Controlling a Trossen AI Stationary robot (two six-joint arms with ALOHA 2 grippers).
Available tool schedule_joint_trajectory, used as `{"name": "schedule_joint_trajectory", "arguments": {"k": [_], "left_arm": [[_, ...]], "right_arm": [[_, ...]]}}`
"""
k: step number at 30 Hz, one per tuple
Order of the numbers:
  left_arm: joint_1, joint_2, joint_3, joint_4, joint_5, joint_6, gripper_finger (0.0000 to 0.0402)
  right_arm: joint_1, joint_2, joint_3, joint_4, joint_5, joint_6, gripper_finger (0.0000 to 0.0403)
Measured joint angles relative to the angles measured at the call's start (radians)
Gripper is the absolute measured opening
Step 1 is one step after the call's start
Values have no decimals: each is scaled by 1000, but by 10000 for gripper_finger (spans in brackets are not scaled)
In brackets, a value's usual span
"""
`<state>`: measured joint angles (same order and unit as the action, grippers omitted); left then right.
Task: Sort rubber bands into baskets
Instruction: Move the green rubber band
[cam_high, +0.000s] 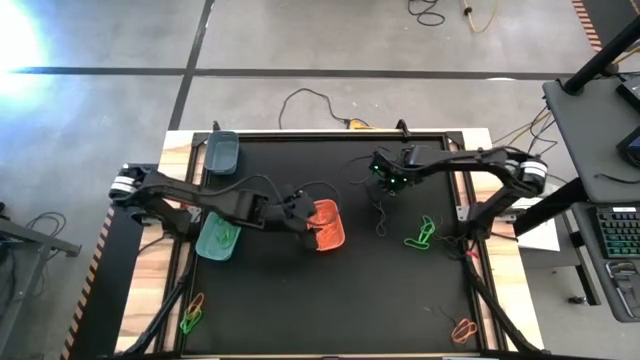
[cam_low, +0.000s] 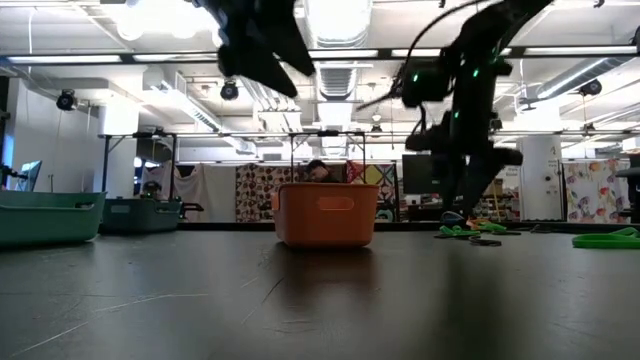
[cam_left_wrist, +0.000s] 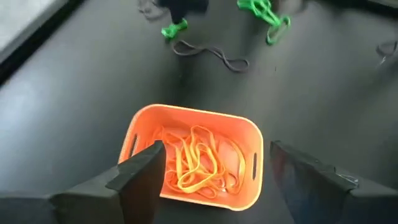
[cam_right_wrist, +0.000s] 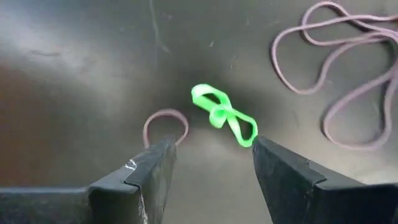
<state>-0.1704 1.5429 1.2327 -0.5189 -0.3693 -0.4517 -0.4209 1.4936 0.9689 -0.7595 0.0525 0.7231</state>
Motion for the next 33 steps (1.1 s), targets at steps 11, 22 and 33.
{"name": "schedule_joint_trajectory", "arguments": {"k": [11, 22, 33], "left_arm": [[-46, -217, -149, -45, -60, -129, 265], [-45, -435, -360, -15, -94, -140, 253], [52, -600, -543, 135, -76, -25, 250]], "right_arm": [[-57, 181, 36, 12, 4, -22, 161], [-49, 182, 58, 8, 19, -87, 15], [-16, 304, 375, 256, -85, -245, 9]]}}
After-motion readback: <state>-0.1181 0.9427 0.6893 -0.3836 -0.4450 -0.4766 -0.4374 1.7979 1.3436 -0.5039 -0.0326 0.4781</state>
